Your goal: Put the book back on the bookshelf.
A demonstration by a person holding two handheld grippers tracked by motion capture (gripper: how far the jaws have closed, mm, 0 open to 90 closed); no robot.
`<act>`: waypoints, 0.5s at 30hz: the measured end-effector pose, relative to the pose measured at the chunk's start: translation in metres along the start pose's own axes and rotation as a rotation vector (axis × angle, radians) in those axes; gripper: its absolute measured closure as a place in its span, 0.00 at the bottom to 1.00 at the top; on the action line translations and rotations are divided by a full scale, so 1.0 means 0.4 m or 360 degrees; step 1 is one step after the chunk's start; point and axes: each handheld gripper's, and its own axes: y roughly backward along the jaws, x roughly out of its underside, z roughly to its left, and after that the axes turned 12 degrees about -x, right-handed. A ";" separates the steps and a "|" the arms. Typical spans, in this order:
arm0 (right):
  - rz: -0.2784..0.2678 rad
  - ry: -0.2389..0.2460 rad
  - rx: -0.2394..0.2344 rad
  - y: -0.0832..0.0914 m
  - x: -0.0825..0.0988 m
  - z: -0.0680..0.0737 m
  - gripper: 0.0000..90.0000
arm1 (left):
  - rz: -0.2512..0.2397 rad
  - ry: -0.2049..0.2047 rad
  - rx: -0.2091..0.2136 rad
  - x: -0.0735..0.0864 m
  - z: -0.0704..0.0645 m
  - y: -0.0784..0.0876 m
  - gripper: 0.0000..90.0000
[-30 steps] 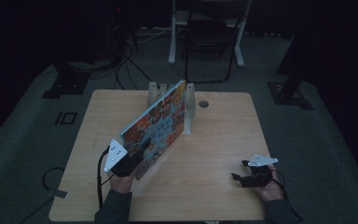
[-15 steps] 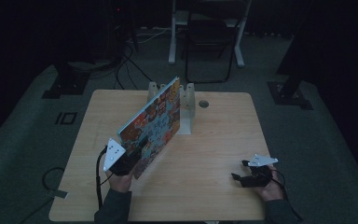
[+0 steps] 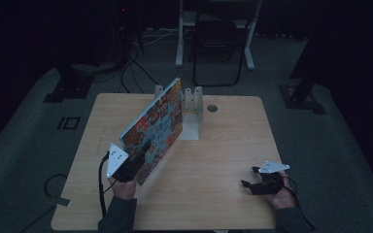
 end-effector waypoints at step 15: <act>0.0000 0.0000 -0.0001 0.000 0.000 0.000 0.24 | -0.0009 -0.0001 -0.0077 0.001 0.001 -0.004 0.90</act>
